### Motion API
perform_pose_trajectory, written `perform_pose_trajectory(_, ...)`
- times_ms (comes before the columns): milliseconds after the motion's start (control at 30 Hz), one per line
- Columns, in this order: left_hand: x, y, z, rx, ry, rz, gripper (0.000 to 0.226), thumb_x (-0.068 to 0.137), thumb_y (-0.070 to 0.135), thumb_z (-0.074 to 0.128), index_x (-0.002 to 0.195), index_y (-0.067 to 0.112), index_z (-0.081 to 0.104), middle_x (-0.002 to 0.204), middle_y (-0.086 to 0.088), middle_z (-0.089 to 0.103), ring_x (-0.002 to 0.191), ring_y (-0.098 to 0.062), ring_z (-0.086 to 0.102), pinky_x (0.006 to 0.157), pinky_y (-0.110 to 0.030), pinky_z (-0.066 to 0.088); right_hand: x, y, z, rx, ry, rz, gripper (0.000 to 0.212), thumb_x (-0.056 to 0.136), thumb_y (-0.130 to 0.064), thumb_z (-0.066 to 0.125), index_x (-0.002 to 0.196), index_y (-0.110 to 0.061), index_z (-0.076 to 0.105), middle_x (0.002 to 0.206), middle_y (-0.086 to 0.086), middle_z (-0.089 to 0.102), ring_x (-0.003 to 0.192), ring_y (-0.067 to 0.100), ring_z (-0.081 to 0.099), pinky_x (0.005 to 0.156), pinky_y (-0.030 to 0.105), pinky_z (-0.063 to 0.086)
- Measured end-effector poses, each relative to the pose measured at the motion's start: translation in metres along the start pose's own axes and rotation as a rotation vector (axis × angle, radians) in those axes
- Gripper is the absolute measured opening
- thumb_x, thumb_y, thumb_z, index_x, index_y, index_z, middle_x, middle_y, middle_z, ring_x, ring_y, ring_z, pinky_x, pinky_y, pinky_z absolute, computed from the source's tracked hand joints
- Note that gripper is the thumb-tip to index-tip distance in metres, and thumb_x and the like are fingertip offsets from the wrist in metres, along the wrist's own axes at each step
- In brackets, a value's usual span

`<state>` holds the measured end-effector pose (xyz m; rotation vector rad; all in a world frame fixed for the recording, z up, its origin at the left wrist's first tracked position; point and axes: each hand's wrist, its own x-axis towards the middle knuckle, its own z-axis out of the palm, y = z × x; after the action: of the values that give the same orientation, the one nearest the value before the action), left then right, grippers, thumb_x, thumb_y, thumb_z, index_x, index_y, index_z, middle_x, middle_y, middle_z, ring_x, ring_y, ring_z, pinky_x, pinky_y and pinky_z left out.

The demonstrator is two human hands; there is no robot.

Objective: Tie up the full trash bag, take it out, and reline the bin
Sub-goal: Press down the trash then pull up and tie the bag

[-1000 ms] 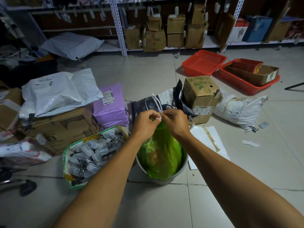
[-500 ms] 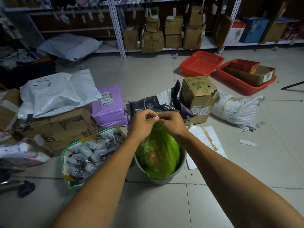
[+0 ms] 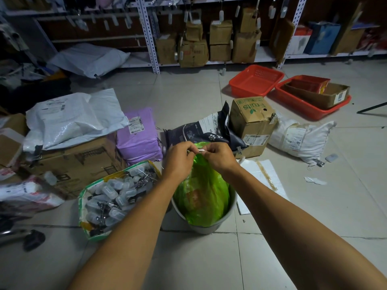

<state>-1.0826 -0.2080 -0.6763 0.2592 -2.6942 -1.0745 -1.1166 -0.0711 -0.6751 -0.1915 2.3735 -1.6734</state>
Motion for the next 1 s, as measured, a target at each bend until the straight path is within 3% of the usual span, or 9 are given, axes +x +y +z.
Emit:
perform_pose_trajectory(233,-0.004,0.001,0.003,0.042,0.002,0.041,0.018,0.085,0.018,0.072,0.1,0.027,0.076,0.102,0.004,0.073,0.08,-0.011,0.065,0.075,-0.033,0.057,-0.001,-0.002,-0.004,0.3,-0.162,0.22,0.026,0.095,-0.002,0.051,0.07,-0.01,0.055,0.054,-0.001,0.038,0.051,0.013,0.033,0.05,0.025,0.027)
perform_pose_trajectory(367,-0.009,0.004,0.003,-0.016,-0.045,0.097,0.028,0.082,0.011,0.074,0.109,0.018,0.074,0.107,0.001,0.069,0.075,-0.007,0.058,0.069,-0.018,0.047,-0.004,-0.009,-0.011,0.333,-0.192,0.33,0.015,0.09,-0.004,0.056,0.077,-0.012,0.057,0.065,0.004,0.048,0.06,0.015,0.045,0.061,0.028,0.04)
perform_pose_trajectory(467,-0.009,0.005,0.003,0.018,-0.035,0.102,0.024,0.082,0.013,0.074,0.105,0.021,0.076,0.105,0.001,0.07,0.073,-0.01,0.059,0.069,-0.026,0.051,-0.005,-0.012,-0.013,0.321,-0.213,0.395,0.007,0.088,-0.006,0.057,0.09,-0.009,0.063,0.083,0.008,0.06,0.075,0.018,0.055,0.07,0.032,0.046)
perform_pose_trajectory(600,-0.008,0.008,0.0,0.056,-0.045,0.101,0.018,0.082,0.021,0.075,0.099,0.028,0.077,0.102,0.005,0.07,0.075,-0.013,0.063,0.071,-0.038,0.056,-0.003,-0.009,-0.018,0.375,-0.243,0.444,0.016,0.088,-0.011,0.059,0.101,-0.007,0.067,0.103,0.012,0.065,0.093,0.024,0.059,0.087,0.038,0.049)
perform_pose_trajectory(700,-0.006,0.01,-0.002,0.085,-0.048,0.118,0.013,0.083,0.025,0.073,0.096,0.027,0.077,0.098,0.005,0.071,0.076,-0.014,0.062,0.07,-0.039,0.056,-0.004,-0.006,-0.019,0.437,-0.256,0.414,0.021,0.089,-0.009,0.059,0.108,-0.005,0.068,0.101,0.009,0.066,0.094,0.021,0.06,0.08,0.034,0.047)
perform_pose_trajectory(900,-0.004,0.006,-0.003,0.048,-0.054,0.084,0.008,0.082,0.029,0.074,0.09,0.027,0.076,0.091,0.007,0.07,0.077,-0.013,0.063,0.071,-0.041,0.056,-0.007,0.0,-0.019,0.444,-0.183,0.228,0.013,0.093,0.001,0.056,0.087,-0.005,0.066,0.075,0.005,0.059,0.072,0.013,0.055,0.068,0.026,0.047)
perform_pose_trajectory(1000,-0.006,0.004,-0.001,0.025,-0.041,0.078,0.009,0.081,0.026,0.077,0.089,0.023,0.077,0.093,0.005,0.069,0.08,-0.013,0.064,0.075,-0.04,0.056,-0.008,0.006,-0.019,0.357,-0.097,0.165,0.005,0.088,0.002,0.064,0.091,0.003,0.068,0.069,0.007,0.059,0.063,0.014,0.056,0.06,0.023,0.05)
